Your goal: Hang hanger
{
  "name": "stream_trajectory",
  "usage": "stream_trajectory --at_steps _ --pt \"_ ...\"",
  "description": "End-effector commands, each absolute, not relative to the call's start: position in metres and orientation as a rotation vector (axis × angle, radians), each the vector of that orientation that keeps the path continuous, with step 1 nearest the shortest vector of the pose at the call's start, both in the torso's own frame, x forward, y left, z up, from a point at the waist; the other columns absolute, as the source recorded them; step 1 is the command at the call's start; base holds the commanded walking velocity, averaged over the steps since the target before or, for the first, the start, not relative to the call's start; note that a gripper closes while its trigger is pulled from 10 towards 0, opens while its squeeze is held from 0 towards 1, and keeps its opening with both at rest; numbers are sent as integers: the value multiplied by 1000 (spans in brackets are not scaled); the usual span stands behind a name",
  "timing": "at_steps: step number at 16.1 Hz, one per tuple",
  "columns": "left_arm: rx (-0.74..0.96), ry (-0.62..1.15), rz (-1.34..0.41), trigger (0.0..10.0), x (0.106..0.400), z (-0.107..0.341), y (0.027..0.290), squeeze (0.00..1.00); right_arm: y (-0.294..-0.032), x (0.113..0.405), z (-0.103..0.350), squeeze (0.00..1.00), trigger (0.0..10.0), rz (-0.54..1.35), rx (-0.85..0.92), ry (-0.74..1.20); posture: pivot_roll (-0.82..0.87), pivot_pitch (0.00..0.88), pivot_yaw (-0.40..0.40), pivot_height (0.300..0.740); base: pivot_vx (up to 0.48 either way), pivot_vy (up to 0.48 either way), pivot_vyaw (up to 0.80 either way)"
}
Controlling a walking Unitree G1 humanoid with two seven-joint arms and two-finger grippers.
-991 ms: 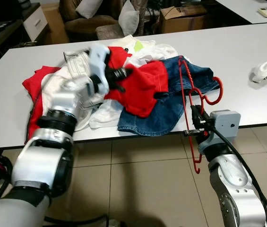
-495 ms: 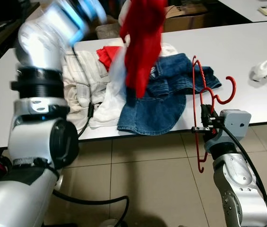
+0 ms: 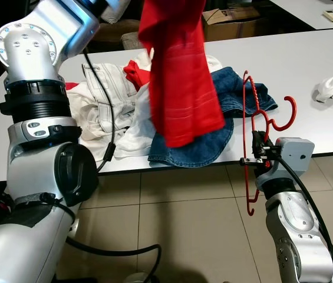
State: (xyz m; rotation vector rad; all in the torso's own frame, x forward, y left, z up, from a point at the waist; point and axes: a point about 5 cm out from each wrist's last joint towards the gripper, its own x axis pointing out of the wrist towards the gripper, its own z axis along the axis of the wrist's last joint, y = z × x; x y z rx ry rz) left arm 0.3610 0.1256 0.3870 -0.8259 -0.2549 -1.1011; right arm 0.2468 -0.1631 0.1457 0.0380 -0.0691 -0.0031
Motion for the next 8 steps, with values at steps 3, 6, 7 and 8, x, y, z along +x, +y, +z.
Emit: stream_trajectory --at_steps 3,6,7,8 --pt "-522 -117 -906 0 376 346 122 0 -161 248 148 0 10000 1 36 -86 -124 0 145 740 0 0 0" --pt "-325 56 -854 980 382 286 97 0 -162 248 148 0 10000 -6 33 -88 -133 0 150 740 0 0 0" --pt "-320 93 -837 941 384 274 92 0 -162 248 148 0 10000 -7 32 -88 -133 0 150 740 0 0 0" --pt "-291 211 -742 6941 390 228 76 0 -164 248 148 0 10000 -11 27 -88 -142 0 150 740 0 0 0"
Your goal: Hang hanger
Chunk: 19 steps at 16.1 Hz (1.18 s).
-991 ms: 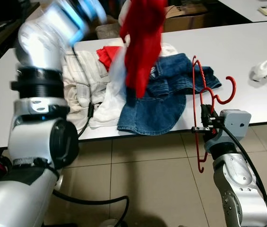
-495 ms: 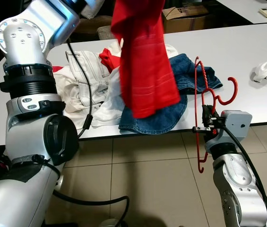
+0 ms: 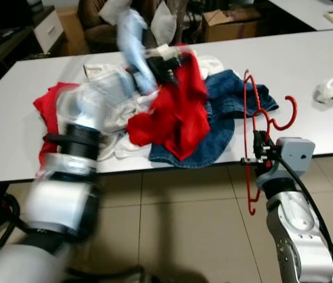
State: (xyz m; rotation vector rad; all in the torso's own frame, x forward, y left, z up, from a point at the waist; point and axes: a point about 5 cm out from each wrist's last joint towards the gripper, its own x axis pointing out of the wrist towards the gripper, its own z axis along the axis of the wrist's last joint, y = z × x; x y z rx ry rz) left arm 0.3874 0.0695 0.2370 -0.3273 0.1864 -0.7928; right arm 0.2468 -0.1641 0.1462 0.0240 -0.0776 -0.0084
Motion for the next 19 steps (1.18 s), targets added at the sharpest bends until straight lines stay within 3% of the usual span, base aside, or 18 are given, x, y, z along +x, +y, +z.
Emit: stream_trajectory --at_steps 1,2,5,8,9,12,14,15,19 --pt "-278 230 -722 6941 390 220 73 0 -164 247 148 0 10000 -11 26 -88 -142 0 150 740 0 0 0" --pt "-285 274 -793 10000 383 202 58 1000 -165 247 148 0 10000 -14 24 -88 -158 0 155 740 0 0 0" --pt "-300 321 -931 10000 366 185 31 1000 -171 244 150 0 10000 -46 14 -89 -173 0 163 740 0 0 0" --pt "-157 313 -910 10000 369 174 35 1000 -174 243 150 0 10000 -63 9 -90 -180 0 166 740 0 0 0" --pt "-97 288 -966 10000 368 176 38 1000 -176 243 150 0 10000 -68 8 -90 -181 0 165 740 0 0 0" --pt "289 110 -1184 10000 352 187 54 1000 -193 241 152 0 10000 -81 -20 -88 -190 0 172 740 0 0 0" --pt "367 66 -1230 10000 348 190 62 1000 -200 240 153 0 10000 -77 -30 -80 -190 0 172 740 0 0 0" --pt "427 51 -1236 10000 346 192 71 0 -208 238 153 0 10000 -78 -52 -73 -198 0 178 740 0 0 0" --pt "669 95 -1215 10000 342 182 105 0 -220 231 152 0 10000 -81 -83 -57 -206 0 183 740 0 0 0"
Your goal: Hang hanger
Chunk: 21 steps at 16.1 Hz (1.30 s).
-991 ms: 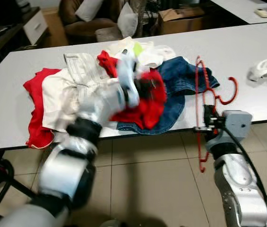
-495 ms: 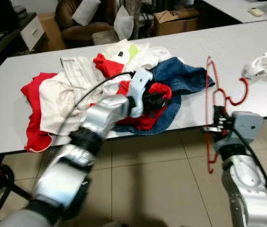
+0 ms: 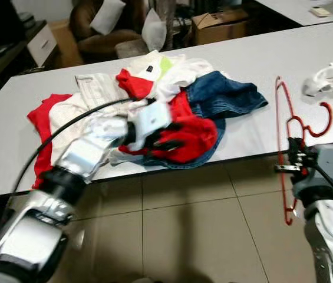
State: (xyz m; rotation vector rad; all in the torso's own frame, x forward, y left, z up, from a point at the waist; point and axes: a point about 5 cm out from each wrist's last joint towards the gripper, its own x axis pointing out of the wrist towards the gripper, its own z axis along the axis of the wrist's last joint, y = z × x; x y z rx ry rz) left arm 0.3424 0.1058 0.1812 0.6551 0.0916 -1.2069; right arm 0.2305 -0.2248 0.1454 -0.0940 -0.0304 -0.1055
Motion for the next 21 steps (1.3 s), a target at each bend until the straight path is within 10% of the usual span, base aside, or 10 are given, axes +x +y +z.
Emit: stream_trajectory --at_steps 1,12,13,15,21 --pt "767 149 -1220 10000 339 165 113 0 -221 228 151 0 10000 -80 -85 -50 -209 0 184 740 0 0 0" --pt "883 122 -1022 9294 327 104 128 0 -195 235 146 0 10000 31 -83 -22 -211 0 111 740 0 0 0" --pt "896 133 -1020 4745 327 101 130 0 -195 235 147 0 10000 35 -85 -22 -211 0 107 740 0 0 0" --pt "930 163 -1009 0 328 95 135 0 -195 236 147 0 10000 41 -91 -20 -211 0 103 740 0 0 0" --pt "960 188 -949 0 336 95 140 0 -196 238 147 0 10000 40 -100 -20 -211 0 103 740 0 0 0"
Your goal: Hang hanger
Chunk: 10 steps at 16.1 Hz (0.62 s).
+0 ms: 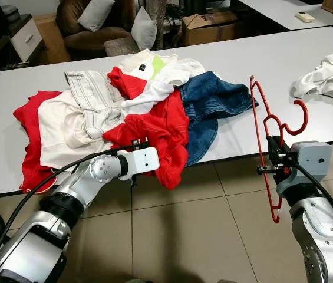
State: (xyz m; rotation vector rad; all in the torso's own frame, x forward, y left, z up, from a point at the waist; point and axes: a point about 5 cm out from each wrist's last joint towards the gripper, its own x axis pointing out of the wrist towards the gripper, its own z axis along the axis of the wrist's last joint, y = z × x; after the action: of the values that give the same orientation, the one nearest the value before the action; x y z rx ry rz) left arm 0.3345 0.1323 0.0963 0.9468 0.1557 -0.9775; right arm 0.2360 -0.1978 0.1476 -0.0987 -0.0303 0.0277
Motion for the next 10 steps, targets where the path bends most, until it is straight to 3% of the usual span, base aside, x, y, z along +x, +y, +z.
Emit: stream_trajectory --at_steps 1,4,6,7,10 --pt "962 190 -948 0 337 95 141 0 -196 238 147 0 10000 40 -102 -20 -211 0 105 740 0 0 0" --pt "926 218 -982 0 336 91 142 0 -197 238 147 0 10000 38 -107 -21 -210 0 109 740 0 0 0" --pt "794 253 -1043 0 333 93 139 0 -197 238 147 0 10000 38 -110 -21 -209 0 111 740 0 0 0" --pt "492 249 -1120 0 335 114 130 0 -198 236 147 0 10000 96 -123 -11 -207 0 114 740 0 0 0" --pt "185 128 -1135 0 346 154 119 0 -199 230 148 0 10000 181 -121 1 -211 0 122 740 0 0 0"
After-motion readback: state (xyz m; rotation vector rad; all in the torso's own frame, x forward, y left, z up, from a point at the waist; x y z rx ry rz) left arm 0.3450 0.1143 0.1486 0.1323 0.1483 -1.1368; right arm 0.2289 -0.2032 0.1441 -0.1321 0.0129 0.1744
